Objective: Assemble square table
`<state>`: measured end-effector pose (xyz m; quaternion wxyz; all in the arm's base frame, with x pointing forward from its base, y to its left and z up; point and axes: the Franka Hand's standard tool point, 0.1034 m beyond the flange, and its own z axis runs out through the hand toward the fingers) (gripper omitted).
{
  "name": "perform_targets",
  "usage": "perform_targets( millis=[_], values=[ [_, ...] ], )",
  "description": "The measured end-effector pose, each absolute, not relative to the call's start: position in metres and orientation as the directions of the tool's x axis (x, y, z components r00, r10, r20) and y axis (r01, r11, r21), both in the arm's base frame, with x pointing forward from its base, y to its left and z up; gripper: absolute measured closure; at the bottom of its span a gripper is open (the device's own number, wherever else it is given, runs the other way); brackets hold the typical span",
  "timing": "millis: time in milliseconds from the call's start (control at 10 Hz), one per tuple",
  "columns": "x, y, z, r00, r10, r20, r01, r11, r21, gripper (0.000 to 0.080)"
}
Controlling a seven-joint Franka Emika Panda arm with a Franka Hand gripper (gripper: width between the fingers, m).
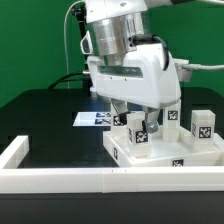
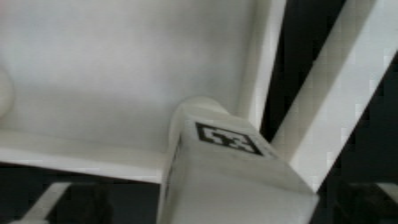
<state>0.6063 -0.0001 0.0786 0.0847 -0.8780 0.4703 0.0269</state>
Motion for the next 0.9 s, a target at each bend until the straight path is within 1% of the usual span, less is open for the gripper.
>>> perform_targets(
  millis=[100, 200, 300, 400, 600, 700, 900],
  values=[
    [0.6065, 0.0013, 0.0788, 0.617, -0.778, -0.117, -0.786, -0.604, -0.132, 0.0161],
    [0.6063, 0.0024, 0.0788, 0.711, -0.696, -0.098, -0.702, -0.698, -0.139, 0.0152],
    [0.6057, 0.0045, 0.0785, 0.782, -0.619, -0.078, -0.623, -0.771, -0.133, 0.0152],
    [0.6049, 0.0072, 0.0778, 0.846, -0.529, -0.059, -0.533, -0.838, -0.117, 0.0151],
    [0.6023, 0.0097, 0.0763, 0.926, -0.375, -0.042, -0.377, -0.923, -0.079, 0.0151],
    [0.6021, 0.0082, 0.0763, 0.957, -0.288, -0.034, -0.290, -0.954, -0.074, 0.0151],
    [0.6028, 0.0058, 0.0759, 0.990, -0.144, -0.013, -0.145, -0.987, -0.075, 0.0151]
  ],
)
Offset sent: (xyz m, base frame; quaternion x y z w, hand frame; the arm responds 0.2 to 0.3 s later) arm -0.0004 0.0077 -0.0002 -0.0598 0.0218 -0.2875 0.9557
